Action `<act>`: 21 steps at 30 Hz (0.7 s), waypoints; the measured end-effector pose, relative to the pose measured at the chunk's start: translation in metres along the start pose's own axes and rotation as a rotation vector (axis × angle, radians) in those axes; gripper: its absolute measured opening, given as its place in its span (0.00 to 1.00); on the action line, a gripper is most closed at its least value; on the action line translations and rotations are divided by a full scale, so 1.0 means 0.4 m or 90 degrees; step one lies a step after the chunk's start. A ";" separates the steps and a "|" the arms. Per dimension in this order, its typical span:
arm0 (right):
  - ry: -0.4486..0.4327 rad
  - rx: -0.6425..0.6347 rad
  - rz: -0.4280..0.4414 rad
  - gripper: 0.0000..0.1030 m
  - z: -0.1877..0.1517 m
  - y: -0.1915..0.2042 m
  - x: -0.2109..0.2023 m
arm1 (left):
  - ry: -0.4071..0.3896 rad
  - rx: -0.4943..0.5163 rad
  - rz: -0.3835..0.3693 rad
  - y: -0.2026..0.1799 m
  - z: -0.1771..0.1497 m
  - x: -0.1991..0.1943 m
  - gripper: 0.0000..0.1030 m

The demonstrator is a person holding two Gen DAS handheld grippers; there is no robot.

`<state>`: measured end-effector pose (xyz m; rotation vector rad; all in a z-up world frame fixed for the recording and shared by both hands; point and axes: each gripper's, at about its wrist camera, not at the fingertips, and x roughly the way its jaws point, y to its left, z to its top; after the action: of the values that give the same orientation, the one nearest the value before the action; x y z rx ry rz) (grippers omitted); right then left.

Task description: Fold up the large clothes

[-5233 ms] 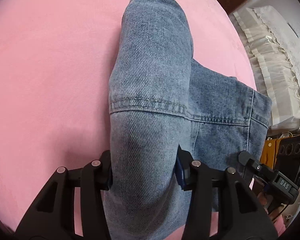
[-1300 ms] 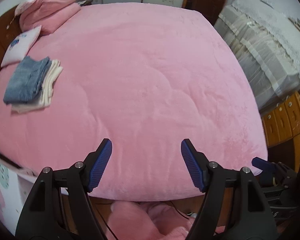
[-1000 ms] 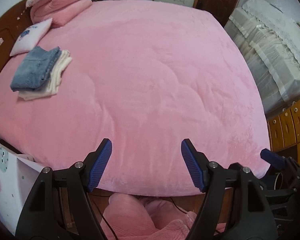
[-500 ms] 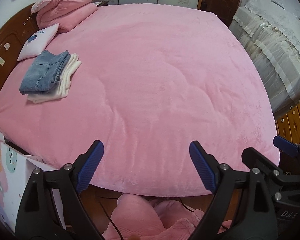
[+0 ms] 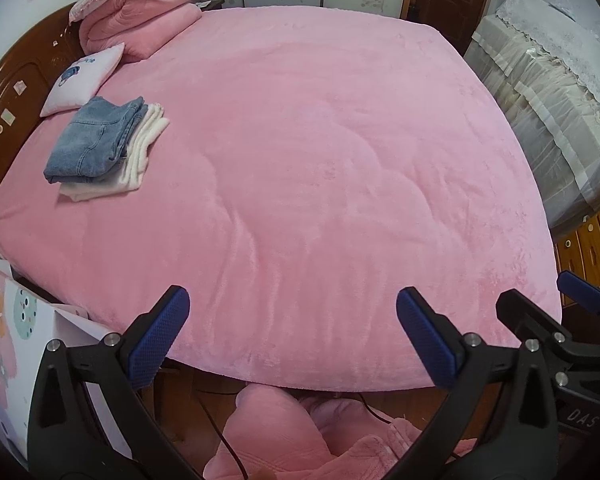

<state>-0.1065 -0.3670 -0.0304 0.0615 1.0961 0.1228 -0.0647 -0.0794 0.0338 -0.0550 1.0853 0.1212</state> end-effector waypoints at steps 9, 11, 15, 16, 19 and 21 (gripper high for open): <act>0.017 -0.001 -0.008 1.00 0.020 -0.041 0.003 | -0.010 0.002 0.004 -0.005 0.002 -0.001 0.99; 0.022 0.005 -0.007 1.00 0.021 -0.048 0.008 | -0.014 0.004 0.010 -0.008 0.002 -0.001 0.99; 0.026 0.011 -0.007 1.00 0.019 -0.046 0.014 | -0.013 -0.003 0.010 -0.006 0.004 0.004 0.99; 0.026 0.009 -0.007 1.00 0.020 -0.047 0.016 | -0.013 -0.005 0.010 -0.005 0.005 0.006 0.99; 0.029 0.003 -0.009 1.00 0.019 -0.044 0.021 | -0.011 -0.009 0.011 -0.006 0.008 0.009 0.99; 0.029 0.002 -0.011 1.00 0.013 -0.040 0.022 | -0.011 -0.007 0.010 -0.004 0.008 0.010 0.99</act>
<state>-0.0967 -0.3815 -0.0373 0.0519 1.1417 0.1076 -0.0600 -0.0802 0.0317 -0.0562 1.0687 0.1414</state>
